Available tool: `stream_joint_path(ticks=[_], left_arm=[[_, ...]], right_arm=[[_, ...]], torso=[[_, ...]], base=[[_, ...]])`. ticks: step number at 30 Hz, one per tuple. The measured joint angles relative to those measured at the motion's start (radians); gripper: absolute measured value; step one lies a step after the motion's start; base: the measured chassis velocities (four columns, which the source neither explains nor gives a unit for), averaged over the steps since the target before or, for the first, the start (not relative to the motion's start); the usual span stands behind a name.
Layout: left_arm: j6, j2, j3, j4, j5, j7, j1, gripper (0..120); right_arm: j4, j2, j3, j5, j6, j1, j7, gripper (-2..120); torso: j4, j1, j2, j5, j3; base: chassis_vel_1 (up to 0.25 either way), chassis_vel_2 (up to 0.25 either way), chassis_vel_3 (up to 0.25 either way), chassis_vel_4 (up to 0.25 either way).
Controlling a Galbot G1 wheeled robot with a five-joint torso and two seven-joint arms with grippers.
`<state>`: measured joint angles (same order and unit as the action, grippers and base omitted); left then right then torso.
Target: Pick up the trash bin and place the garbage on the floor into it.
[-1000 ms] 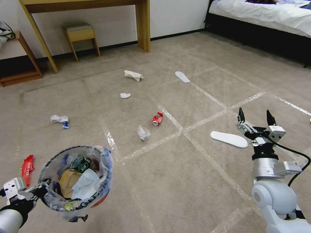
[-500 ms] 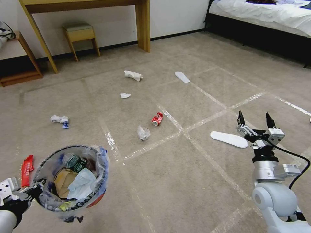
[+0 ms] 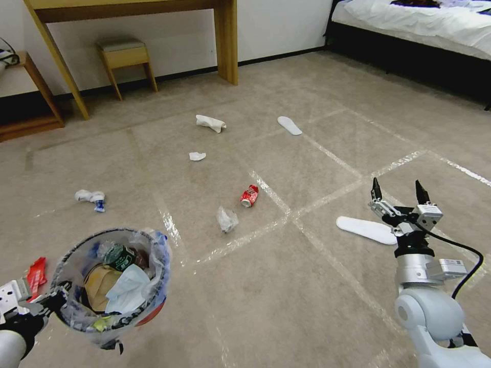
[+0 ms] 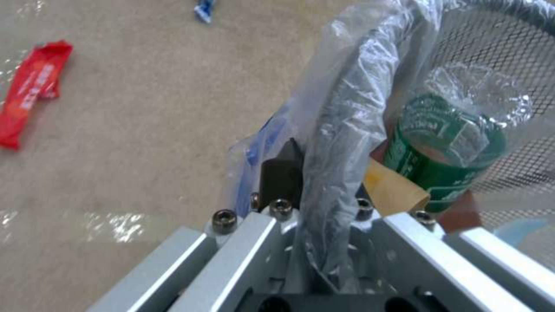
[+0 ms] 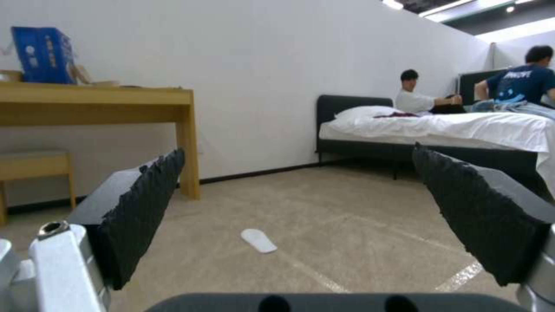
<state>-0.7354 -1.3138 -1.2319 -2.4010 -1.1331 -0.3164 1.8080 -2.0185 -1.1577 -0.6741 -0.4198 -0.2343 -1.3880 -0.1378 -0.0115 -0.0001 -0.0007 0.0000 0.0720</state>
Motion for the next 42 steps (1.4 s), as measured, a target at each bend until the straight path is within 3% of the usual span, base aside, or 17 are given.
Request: stream_joint_path(ticks=[18,42], left_arm=[[0.0,-0.029,0.008,0.002,0.01,0.002,-0.044,1],[0.0,-0.073,0.012,-0.013,0.028,0.01,-0.039,1]], right_arm=[[0.024,-0.004,0.0,0.011,-0.007,0.009,-0.001,100],[0.025,0.013,0.006,0.02,-0.015,0.003,0.0,100]], torso=[[0.0,0.0,0.0,-0.0001,0.0],[0.0001,0.0,0.0,0.0,0.0]], base=[[-0.121,0.125,0.127,-0.12],[-0.1,0.102,0.098,-0.093]])
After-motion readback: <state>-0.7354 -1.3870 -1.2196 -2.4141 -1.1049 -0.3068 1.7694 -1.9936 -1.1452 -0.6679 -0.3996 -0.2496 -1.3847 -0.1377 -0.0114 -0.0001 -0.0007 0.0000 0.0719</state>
